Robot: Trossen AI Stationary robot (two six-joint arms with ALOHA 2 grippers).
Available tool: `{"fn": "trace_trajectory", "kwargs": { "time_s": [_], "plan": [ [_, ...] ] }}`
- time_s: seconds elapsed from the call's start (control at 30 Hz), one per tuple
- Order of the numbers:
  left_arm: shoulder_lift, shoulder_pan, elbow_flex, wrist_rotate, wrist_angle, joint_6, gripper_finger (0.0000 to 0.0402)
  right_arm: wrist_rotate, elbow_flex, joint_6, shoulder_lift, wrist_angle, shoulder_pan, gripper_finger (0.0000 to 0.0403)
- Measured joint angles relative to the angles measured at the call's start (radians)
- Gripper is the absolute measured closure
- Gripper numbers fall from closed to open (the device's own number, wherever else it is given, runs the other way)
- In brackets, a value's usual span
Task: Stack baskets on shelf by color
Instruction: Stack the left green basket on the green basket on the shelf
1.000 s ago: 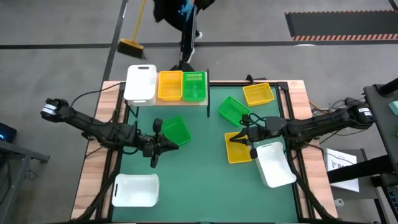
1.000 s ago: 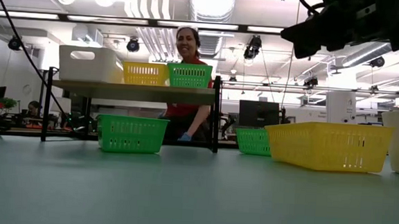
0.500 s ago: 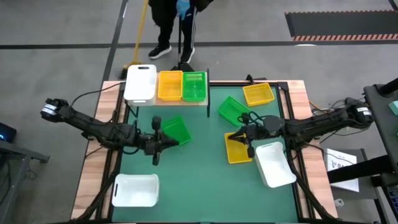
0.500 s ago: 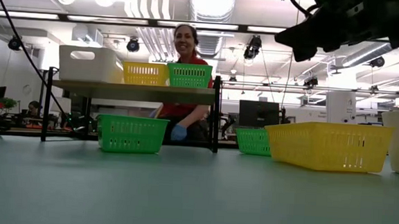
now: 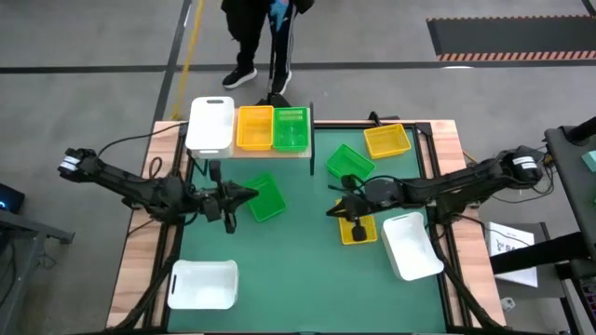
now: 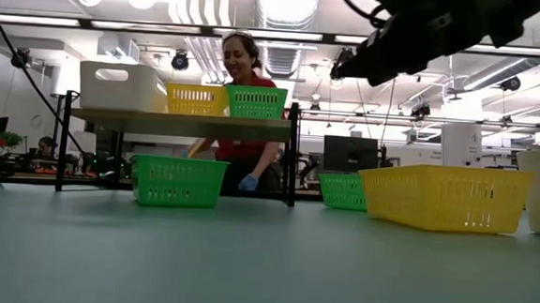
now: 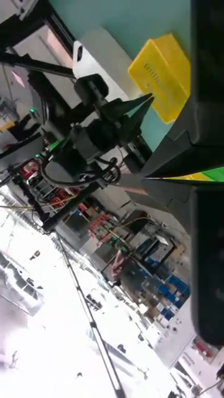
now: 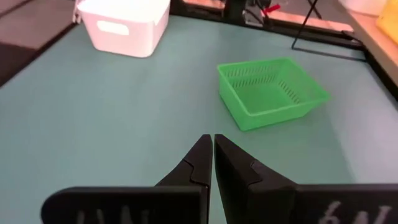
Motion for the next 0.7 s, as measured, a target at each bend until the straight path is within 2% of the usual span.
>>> {"fn": "trace_trajectory", "kwargs": {
  "time_s": [0.37, 0.7],
  "plan": [
    [-0.068, 0.0, -0.064, 0.0, 0.0, 0.001, 0.0402, 0.0, 0.122, -0.025, 0.181, 0.0, 0.0, 0.0392],
    [-0.072, 0.0, -0.065, 0.0, 0.002, 0.002, 0.0402, 0.002, 0.138, -0.036, 0.197, -0.004, -0.003, 0.0392]
  ]
}}
